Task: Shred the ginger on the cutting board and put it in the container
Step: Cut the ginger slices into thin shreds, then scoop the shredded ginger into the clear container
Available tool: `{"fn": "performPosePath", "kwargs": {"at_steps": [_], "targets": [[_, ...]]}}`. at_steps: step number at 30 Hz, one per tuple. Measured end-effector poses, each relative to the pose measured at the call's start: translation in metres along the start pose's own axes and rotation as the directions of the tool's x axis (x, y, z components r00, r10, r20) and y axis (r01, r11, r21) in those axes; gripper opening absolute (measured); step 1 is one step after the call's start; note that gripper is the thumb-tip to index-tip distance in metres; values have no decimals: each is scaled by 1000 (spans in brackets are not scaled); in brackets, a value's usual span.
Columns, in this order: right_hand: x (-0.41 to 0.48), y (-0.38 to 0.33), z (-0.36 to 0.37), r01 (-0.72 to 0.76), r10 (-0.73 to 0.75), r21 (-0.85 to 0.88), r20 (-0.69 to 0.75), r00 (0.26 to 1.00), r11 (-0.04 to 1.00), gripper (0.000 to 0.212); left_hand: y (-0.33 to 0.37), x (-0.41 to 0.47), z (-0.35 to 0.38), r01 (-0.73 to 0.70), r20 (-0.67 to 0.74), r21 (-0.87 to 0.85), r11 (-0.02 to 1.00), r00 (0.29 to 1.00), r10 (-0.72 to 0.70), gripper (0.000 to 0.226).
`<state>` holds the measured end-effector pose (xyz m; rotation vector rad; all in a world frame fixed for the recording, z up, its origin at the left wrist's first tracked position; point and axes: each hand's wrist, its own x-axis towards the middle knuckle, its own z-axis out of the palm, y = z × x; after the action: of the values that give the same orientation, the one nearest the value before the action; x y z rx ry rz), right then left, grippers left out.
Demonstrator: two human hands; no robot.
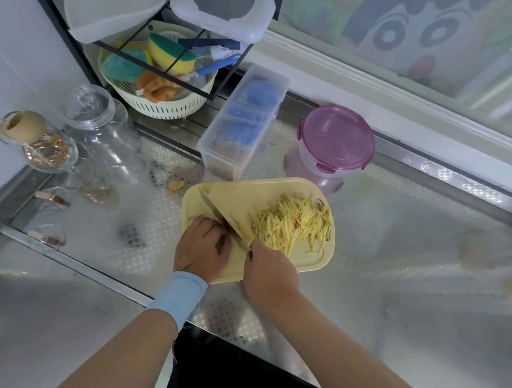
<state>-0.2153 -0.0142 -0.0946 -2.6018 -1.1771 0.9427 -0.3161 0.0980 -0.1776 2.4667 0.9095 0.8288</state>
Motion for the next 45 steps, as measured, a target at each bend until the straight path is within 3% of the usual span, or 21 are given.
{"fn": "performPosePath", "kwargs": {"at_steps": [6, 11, 14, 18, 20, 22, 24, 25, 27, 31, 38, 45], "targets": [[-3, 19, -10, -72, 79, 122, -49, 996, 990, 19, -7, 2, -10, -39, 172, 17, 999, 984, 36, 24], [-6, 5, 0, -40, 45, 152, -33, 998, 988, 19, -14, 4, -36, 111, 277, 51, 993, 953, -120, 36], [-2, 8, 1, -95, 113, 223, -70, 991, 970, 20, -24, -4, -49, -23, 446, 96, 995, 895, -22, 35], [0, 14, -10, -150, 171, 163, -118, 978, 975, 19, -22, 9, -57, -39, 557, 101, 994, 830, -24, 24], [-8, 9, -13, -110, 125, 120, -123, 984, 987, 22, -20, 13, -64, 1, 521, 105, 994, 852, -56, 23], [-20, 5, -11, -50, 55, 35, -137, 989, 998, 24, -17, 15, -78, 216, 361, 69, 974, 905, -226, 22], [-30, 5, -3, -4, -1, -34, -148, 989, 999, 21, -18, 19, -95, 400, 238, 37, 916, 886, -397, 22], [-34, 7, 2, 23, -32, -61, -153, 988, 998, 17, -19, 21, -101, 422, 226, 43, 905, 879, -420, 21], [-37, 12, 12, 84, -103, -123, -153, 983, 989, 12, -23, 26, -109, 357, 296, 67, 932, 884, -360, 19], [-31, 23, 29, 165, -193, -219, -117, 974, 962, 22, -11, 48, -109, 186, 462, 57, 981, 866, -191, 20], [-9, 36, -16, 226, -241, -363, 3, 970, 904, 33, 52, 131, -78, 49, 577, 1, 999, 816, -41, 26], [59, 80, -136, 134, -192, -267, -204, 960, 954, 38, 108, 212, -13, 13, 634, 42, 999, 773, -37, 37]]}}
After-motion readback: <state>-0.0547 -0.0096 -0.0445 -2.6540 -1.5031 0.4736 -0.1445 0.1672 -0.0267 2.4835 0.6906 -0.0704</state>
